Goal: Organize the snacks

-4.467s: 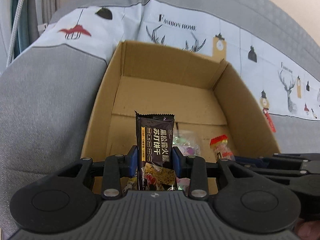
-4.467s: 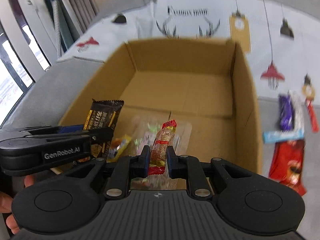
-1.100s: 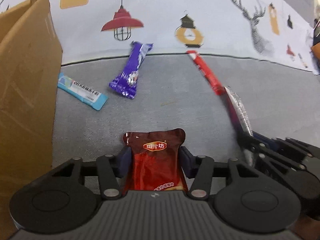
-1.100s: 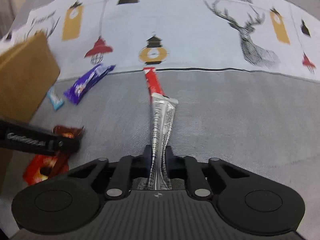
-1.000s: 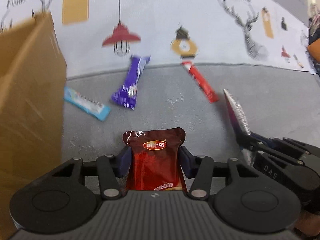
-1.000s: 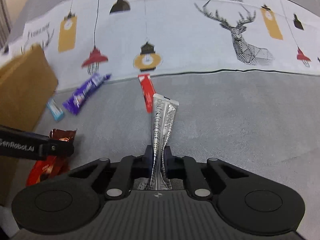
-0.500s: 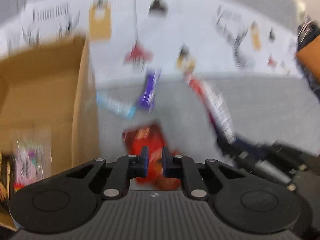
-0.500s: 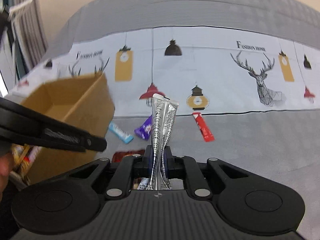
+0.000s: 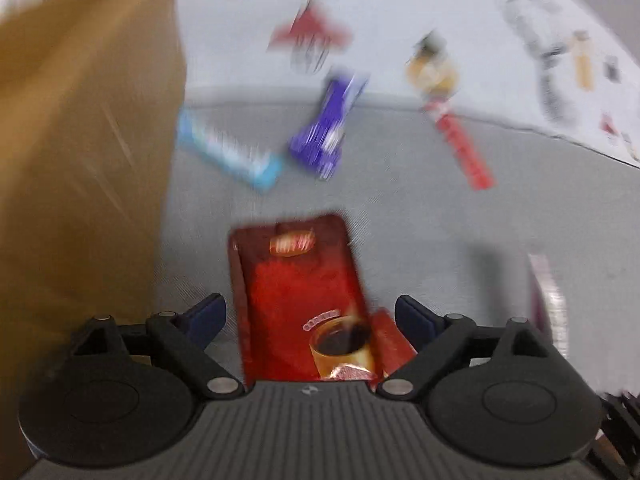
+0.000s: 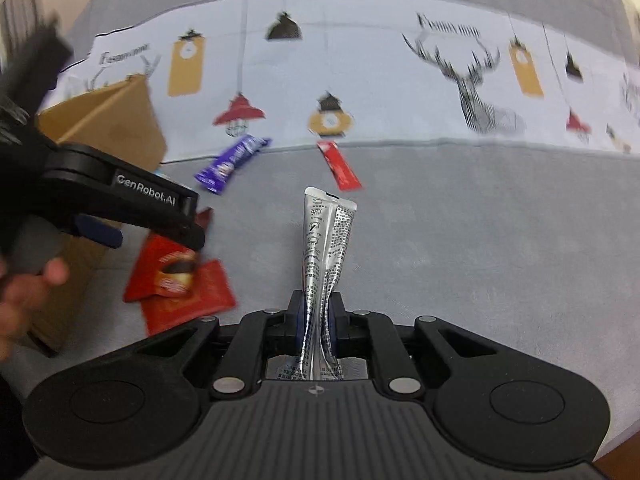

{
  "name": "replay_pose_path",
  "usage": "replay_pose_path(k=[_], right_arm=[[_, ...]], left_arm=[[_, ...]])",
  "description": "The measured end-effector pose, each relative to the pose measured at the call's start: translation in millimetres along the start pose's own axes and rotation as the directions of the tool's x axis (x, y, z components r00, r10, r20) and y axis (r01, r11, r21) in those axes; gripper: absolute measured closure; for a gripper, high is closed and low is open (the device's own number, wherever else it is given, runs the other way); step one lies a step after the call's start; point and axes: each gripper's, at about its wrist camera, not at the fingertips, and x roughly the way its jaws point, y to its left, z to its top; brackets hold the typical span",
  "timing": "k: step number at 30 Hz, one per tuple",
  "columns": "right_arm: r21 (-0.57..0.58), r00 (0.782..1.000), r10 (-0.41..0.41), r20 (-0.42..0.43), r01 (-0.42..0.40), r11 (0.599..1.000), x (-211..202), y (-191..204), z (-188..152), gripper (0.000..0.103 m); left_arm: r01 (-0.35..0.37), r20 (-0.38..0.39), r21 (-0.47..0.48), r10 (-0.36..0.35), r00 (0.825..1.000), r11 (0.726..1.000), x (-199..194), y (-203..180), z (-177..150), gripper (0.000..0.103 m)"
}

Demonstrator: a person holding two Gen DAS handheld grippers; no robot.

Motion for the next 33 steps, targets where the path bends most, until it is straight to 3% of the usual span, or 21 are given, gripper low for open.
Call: replay_pose_path(k=[1, 3, 4, 5, 8, 10, 12, 15, 23, 28, 33], right_arm=[[0.015, 1.0, -0.005, 0.0, 0.005, 1.0, 5.1, -7.5, 1.4, 0.09], [0.038, 1.0, 0.013, 0.011, -0.013, 0.999, 12.9, -17.4, 5.4, 0.09], [0.051, 0.999, 0.031, 0.01, -0.031, 0.998, 17.9, -21.0, 7.7, 0.089], [0.056, 0.999, 0.043, 0.004, -0.043, 0.997, 23.2, -22.8, 9.6, 0.088], [0.058, 0.996, 0.039, -0.08, -0.035, 0.998, 48.6, -24.2, 12.3, 0.075], [0.005, 0.997, 0.011, -0.078, -0.011, 1.0, 55.7, -18.0, 13.4, 0.077], [-0.03, 0.997, -0.023, -0.08, 0.02, 0.999, 60.5, -12.1, 17.0, 0.085], [0.028, 0.997, -0.006, -0.08, 0.008, 1.0, 58.1, -16.0, 21.1, 0.091], [0.039, 0.995, 0.07, 0.073, -0.072, 0.997, -20.1, 12.5, 35.9, 0.091], [0.028, 0.976, 0.157, 0.153, -0.163, 0.986, -68.6, 61.9, 47.0, 0.091], [-0.051, 0.952, 0.224, 0.21, -0.218, 0.975, -116.3, 119.2, 68.5, 0.091]], left_arm=[[0.01, 0.036, 0.017, -0.01, 0.999, 1.0, 2.2, -2.9, -1.1, 0.0], [-0.067, 0.051, 0.121, 0.061, 0.997, 0.99, 7.2, -20.3, -4.2, 0.002], [-0.072, 0.074, 0.145, 0.062, 0.995, 0.987, 4.7, -24.3, -6.6, 0.013], [-0.06, 0.097, 0.148, 0.046, 0.994, 0.987, -0.9, -25.4, -8.3, 0.037], [-0.011, 0.08, 0.137, 0.0, 0.997, 0.99, -13.1, -26.2, -6.9, 0.051], [0.005, 0.079, 0.137, -0.015, 0.997, 0.991, -17.9, -24.2, -9.8, 0.053], [-0.003, 0.071, 0.131, -0.006, 0.997, 0.991, -22.2, -26.6, -16.8, 0.054], [0.017, 0.061, 0.101, -0.023, 0.998, 0.995, -32.8, -18.9, -21.4, 0.055], [0.028, 0.136, 0.121, -0.045, 0.99, 0.992, -110.5, 1.1, -36.6, 0.055], [0.05, 0.267, 0.14, -0.086, 0.96, 0.989, -179.9, 24.4, -48.4, 0.055], [0.023, 0.429, 0.123, -0.074, 0.9, 0.992, -247.5, 63.1, -57.0, 0.055]])
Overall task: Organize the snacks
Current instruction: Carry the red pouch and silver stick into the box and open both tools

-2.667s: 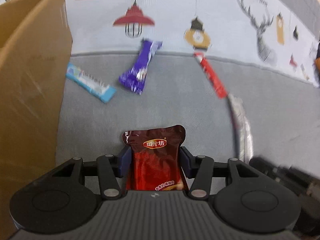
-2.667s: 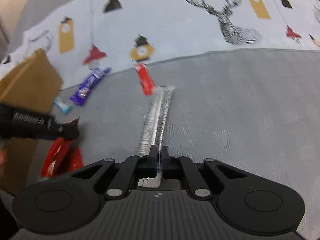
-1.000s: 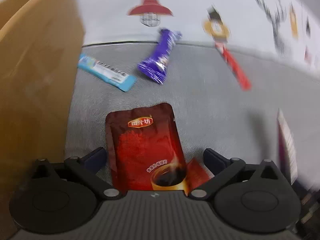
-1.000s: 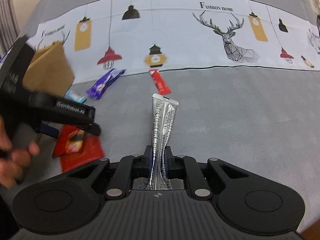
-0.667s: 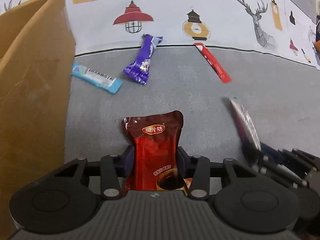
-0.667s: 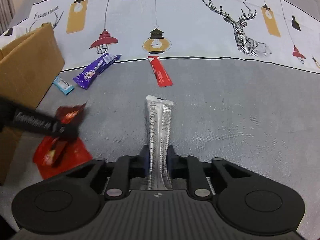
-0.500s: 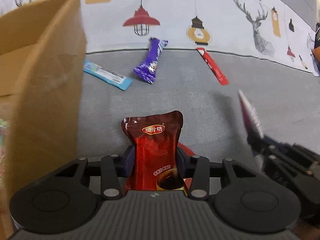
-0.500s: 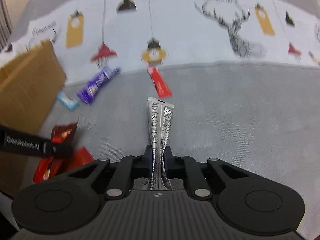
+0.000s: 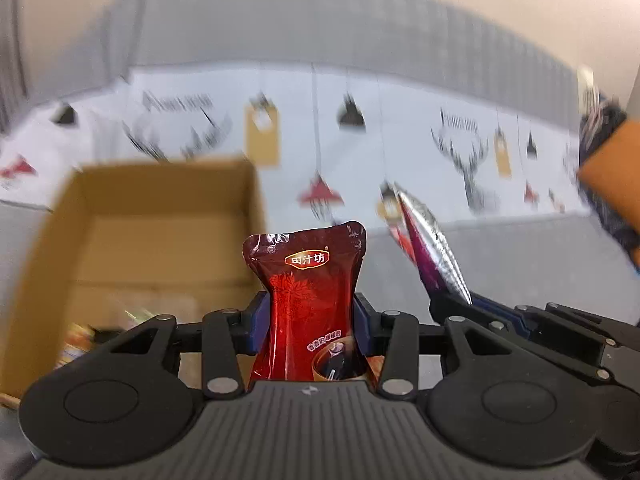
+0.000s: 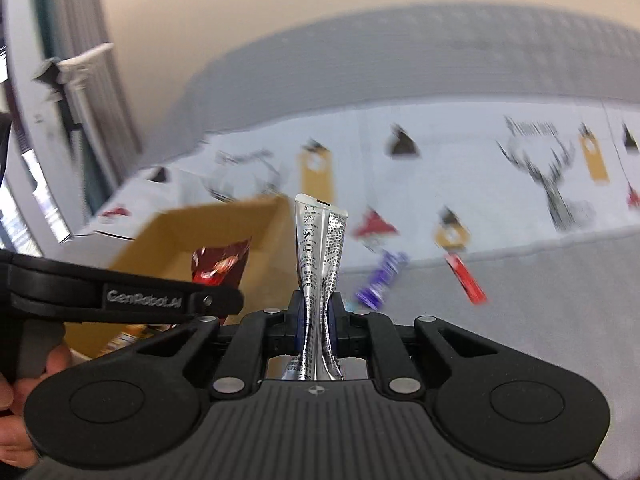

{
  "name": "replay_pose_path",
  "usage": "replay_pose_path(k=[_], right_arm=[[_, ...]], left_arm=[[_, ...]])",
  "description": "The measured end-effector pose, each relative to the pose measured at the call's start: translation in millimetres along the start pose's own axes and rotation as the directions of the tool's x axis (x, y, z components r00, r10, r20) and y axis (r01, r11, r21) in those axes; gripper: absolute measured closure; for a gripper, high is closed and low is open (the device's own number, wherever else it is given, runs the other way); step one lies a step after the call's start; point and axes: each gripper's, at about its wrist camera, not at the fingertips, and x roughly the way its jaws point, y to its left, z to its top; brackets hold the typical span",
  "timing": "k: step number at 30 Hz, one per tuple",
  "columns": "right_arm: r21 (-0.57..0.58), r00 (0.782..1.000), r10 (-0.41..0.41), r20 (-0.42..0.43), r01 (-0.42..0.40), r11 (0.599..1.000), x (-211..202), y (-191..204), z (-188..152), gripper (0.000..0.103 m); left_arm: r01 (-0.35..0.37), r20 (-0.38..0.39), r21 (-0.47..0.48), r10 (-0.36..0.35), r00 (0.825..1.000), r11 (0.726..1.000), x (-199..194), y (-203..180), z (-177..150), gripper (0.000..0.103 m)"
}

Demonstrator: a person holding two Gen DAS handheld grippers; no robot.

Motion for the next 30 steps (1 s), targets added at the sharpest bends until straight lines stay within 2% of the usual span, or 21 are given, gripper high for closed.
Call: replay_pose_path(k=[3, 6, 12, 15, 19, 22, 27, 30], right_arm=[[-0.071, 0.999, 0.006, 0.034, -0.004, 0.997, -12.8, 36.9, 22.1, 0.091], [-0.117, 0.996, 0.035, 0.076, -0.026, 0.993, -26.9, 68.4, 43.9, 0.091], [-0.193, 0.986, 0.106, 0.127, -0.08, 0.978, -38.9, 130.2, 74.5, 0.091], [-0.259, 0.982, 0.155, 0.107, -0.123, 0.958, -26.6, 163.3, 76.6, 0.091], [-0.326, 0.986, 0.149, 0.076, -0.117, 0.938, 2.3, 190.3, 70.8, 0.09], [-0.331, 0.988, 0.154, 0.023, -0.138, 0.934, 28.3, 195.6, 65.5, 0.09], [-0.326, 0.991, 0.119, -0.062, -0.133, 0.936, 65.5, 194.8, 48.8, 0.09], [-0.369, 0.992, 0.076, -0.101, -0.108, 0.923, 89.1, 198.3, 31.3, 0.09]], left_arm=[[-0.012, 0.097, -0.006, 0.013, 0.995, 1.0, -39.5, 23.0, 7.9, 0.055], [-0.024, 0.181, -0.012, 0.026, 0.983, 1.0, -76.9, 49.2, 15.3, 0.055], [-0.019, 0.253, -0.098, 0.044, 0.966, 0.995, -120.2, 110.5, 23.9, 0.055], [-0.023, 0.243, -0.127, 0.053, 0.969, 0.992, -115.7, 130.8, 22.8, 0.055], [-0.045, 0.202, -0.168, 0.079, 0.976, 0.985, -97.1, 159.5, 13.7, 0.055], [-0.075, 0.178, -0.17, 0.105, 0.978, 0.983, -82.0, 176.0, 2.9, 0.055], [-0.061, 0.098, -0.196, 0.081, 0.992, 0.979, -39.0, 195.5, -12.4, 0.055], [-0.064, 0.039, -0.201, 0.073, 0.997, 0.977, -7.7, 204.4, -24.7, 0.055]])
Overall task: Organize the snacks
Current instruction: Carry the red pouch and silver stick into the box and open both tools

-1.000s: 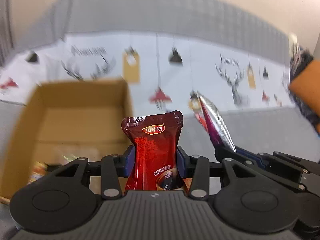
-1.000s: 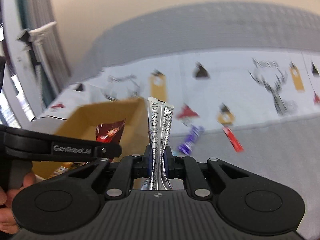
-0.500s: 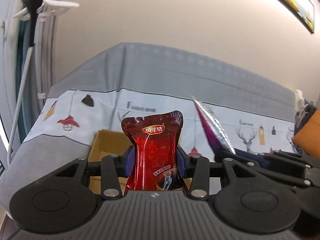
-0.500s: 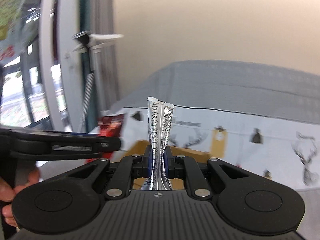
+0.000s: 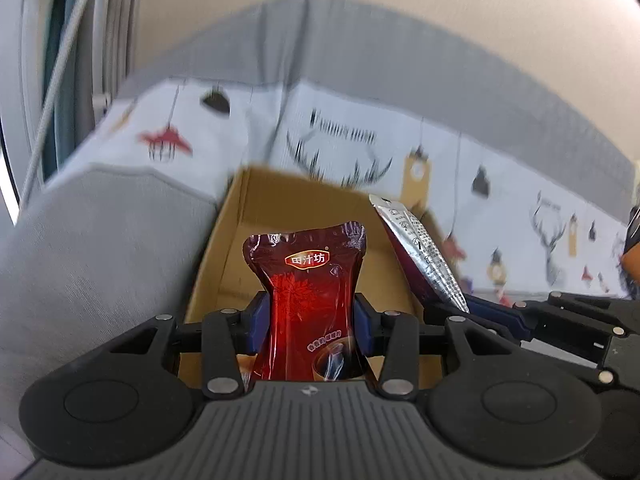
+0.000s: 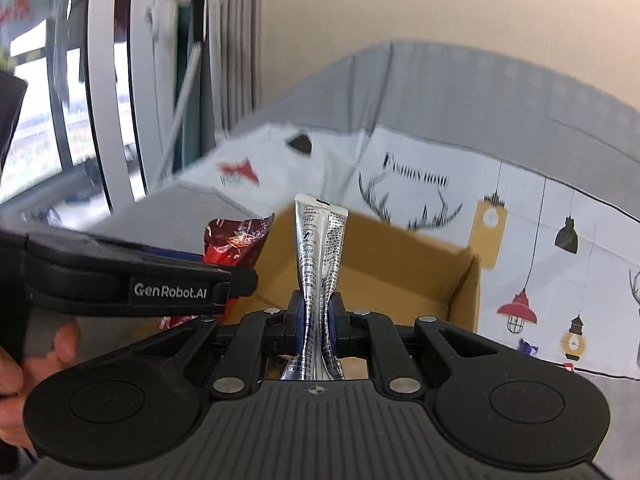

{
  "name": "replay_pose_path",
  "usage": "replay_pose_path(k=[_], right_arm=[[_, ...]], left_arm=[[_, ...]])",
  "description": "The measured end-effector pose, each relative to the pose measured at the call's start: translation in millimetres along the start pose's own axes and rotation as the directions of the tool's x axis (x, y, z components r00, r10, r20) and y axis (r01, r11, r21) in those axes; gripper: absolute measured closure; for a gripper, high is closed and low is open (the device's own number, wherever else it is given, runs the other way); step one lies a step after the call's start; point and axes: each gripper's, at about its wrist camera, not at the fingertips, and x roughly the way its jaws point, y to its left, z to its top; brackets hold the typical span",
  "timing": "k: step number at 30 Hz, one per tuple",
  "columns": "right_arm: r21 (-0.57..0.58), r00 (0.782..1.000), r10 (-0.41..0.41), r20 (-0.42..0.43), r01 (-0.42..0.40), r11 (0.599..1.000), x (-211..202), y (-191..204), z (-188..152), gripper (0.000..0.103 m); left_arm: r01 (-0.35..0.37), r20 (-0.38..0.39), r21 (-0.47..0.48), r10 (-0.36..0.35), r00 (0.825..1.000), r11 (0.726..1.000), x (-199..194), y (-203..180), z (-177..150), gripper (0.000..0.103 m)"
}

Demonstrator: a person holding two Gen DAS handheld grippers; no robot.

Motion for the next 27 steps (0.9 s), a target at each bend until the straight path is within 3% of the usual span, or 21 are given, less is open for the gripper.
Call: replay_pose_path(k=[6, 11, 14, 16, 17, 19, 20, 22, 24, 25, 27], right_arm=[[-0.029, 0.99, -0.008, -0.138, 0.004, 1.0, 53.8, 7.0, -33.7, 0.09], [-0.009, 0.963, 0.021, -0.27, -0.024, 1.0, 85.2, 7.2, -54.9, 0.089], [0.032, 0.953, 0.043, -0.3, -0.035, 0.999, 92.8, 4.5, -61.0, 0.083], [0.091, 0.954, 0.072, -0.291, -0.048, 0.995, 90.3, -0.4, -60.3, 0.048], [0.102, 0.96, 0.051, -0.276, -0.024, 0.994, 85.5, -3.4, -59.1, 0.041], [0.117, 0.969, 0.001, -0.248, 0.029, 0.993, 76.8, -12.9, -57.4, 0.01], [0.138, 0.97, -0.025, -0.243, 0.06, 0.989, 72.5, -20.4, -56.0, 0.004], [0.19, 0.972, -0.046, -0.229, 0.091, 0.978, 60.6, -34.8, -55.9, 0.0], [0.252, 0.98, -0.013, -0.199, 0.064, 0.966, 44.7, -47.0, -56.3, 0.0], [0.284, 0.982, -0.013, -0.189, 0.067, 0.956, 34.9, -52.1, -56.3, 0.0], [0.293, 0.976, -0.071, -0.206, 0.13, 0.947, 21.5, -58.2, -55.8, 0.0]], left_arm=[[-0.031, -0.118, -0.001, 0.031, 0.992, 1.0, 54.4, 15.1, -28.1, 0.055], [-0.05, -0.197, -0.012, 0.047, 0.979, 0.999, 80.4, 23.3, -47.9, 0.055], [-0.044, -0.242, -0.02, 0.037, 0.97, 0.999, 86.3, 26.3, -50.8, 0.052], [-0.059, -0.256, -0.03, 0.05, 0.965, 0.998, 84.1, 27.6, -48.0, 0.049], [-0.051, -0.262, -0.049, 0.036, 0.964, 0.997, 81.5, 29.0, -45.5, 0.044], [-0.04, -0.263, -0.079, 0.018, 0.965, 0.996, 74.1, 29.6, -40.2, 0.035], [-0.038, -0.266, -0.096, 0.011, 0.964, 0.995, 70.1, 28.2, -36.6, 0.026], [-0.058, -0.272, -0.107, 0.027, 0.962, 0.993, 62.3, 19.2, -28.3, 0.014], [-0.13, -0.247, -0.065, 0.11, 0.963, 0.989, 52.0, 4.4, -20.8, 0.0], [-0.161, -0.222, -0.039, 0.148, 0.964, 0.986, 45.3, -4.3, -18.2, 0.0], [-0.165, -0.209, -0.01, 0.159, 0.965, 0.986, 37.2, -21.1, -13.6, 0.0]])
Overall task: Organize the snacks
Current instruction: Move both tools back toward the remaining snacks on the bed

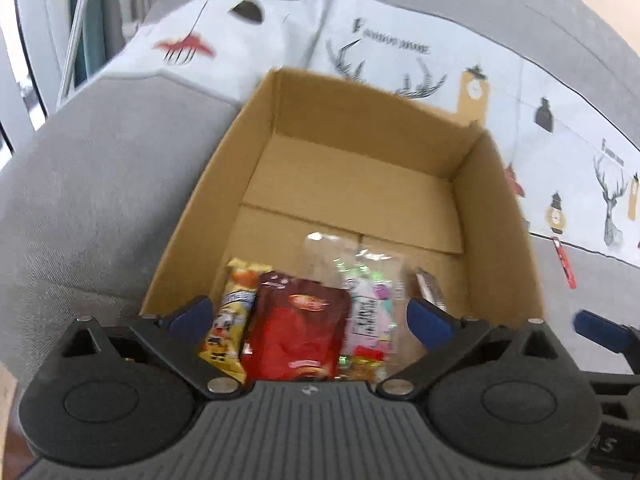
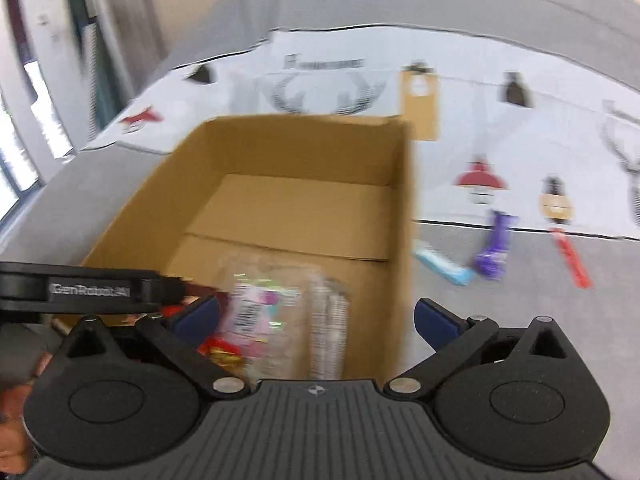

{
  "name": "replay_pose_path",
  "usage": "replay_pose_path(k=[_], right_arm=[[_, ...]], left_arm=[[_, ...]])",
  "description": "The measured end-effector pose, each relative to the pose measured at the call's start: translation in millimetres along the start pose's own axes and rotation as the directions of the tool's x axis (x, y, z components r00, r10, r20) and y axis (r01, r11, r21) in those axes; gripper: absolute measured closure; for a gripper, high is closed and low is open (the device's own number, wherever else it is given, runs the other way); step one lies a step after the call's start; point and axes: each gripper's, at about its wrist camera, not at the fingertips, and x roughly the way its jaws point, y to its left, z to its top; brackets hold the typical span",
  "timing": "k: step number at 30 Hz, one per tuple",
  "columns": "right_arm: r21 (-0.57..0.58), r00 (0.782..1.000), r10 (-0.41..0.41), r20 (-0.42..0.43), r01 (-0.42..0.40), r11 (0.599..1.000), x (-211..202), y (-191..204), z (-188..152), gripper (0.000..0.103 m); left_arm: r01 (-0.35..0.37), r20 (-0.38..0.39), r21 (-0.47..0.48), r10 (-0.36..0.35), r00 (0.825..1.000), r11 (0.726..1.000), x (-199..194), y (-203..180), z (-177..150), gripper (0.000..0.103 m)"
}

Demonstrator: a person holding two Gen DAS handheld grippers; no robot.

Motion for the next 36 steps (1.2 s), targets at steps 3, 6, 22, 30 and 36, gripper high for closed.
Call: replay_pose_path(k=[3, 6, 22, 30, 36], right_arm=[[-0.059, 0.993, -0.115, -0.023, 0.114, 0.992, -15.5, -11.7, -1.5, 0.0], [-0.074, 0.983, -0.14, 0.12, 0.149, 0.986, -41.0, -40.5, -15.9, 0.0], [0.14, 0.969, -0.093, 0.227, 0.062, 0.988, -37.3, -243.1, -75.0, 0.01], [0.338, 0.992, -0.054, 0.111, 0.014, 0.941, 46.4, -330.6, -41.9, 0.047], [0.116, 0.996, 0.001, 0.087, -0.012, 0.993, 115.5, -336.2, -2.8, 0.051]], left_arm=[[0.008, -0.016, 0.0, -0.008, 1.0, 1.0, -11.5, -20.3, -1.6, 0.0], [0.009, 0.017, 0.029, -0.009, 1.0, 1.0, -21.0, -43.5, -7.0, 0.0], [0.23, 0.083, 0.322, -0.269, 0.96, 0.919, 20.2, -230.6, -1.5, 0.003], [0.234, -0.055, 0.312, -0.229, 0.972, 0.921, 137.5, -290.1, 41.7, 0.024], [0.214, -0.147, 0.326, -0.174, 0.974, 0.921, 216.8, -307.5, 62.9, 0.035]])
